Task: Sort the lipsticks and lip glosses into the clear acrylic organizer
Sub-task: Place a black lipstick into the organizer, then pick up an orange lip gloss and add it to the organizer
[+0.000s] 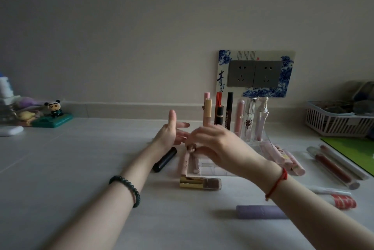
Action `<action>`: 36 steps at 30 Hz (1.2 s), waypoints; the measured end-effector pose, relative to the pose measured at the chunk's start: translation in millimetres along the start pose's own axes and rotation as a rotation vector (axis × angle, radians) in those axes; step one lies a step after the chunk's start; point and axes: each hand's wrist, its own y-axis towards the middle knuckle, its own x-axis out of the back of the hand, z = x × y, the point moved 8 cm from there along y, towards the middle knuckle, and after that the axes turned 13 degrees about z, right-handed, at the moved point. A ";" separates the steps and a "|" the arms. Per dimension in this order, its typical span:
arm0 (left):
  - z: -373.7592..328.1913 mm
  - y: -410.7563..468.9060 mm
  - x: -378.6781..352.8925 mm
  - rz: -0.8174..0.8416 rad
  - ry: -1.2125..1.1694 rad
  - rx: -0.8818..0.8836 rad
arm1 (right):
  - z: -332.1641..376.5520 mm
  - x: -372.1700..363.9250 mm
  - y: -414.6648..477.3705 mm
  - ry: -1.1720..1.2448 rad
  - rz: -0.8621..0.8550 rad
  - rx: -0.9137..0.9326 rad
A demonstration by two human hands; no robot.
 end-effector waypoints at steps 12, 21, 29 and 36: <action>-58.4 -28.6 -36.1 0.400 -0.003 -0.264 | -69.5 67.1 -34.6 0.937 -0.501 -0.406; -59.8 -25.0 -48.7 0.230 0.079 -0.311 | -77.7 51.4 -35.3 0.991 -0.304 -0.496; -51.2 -24.9 -24.2 0.001 0.067 -0.328 | -95.4 66.0 -47.6 0.795 -0.441 -0.559; -28.8 -21.1 3.5 -0.097 -0.023 -0.241 | -112.2 42.4 -53.9 0.589 -0.463 -0.645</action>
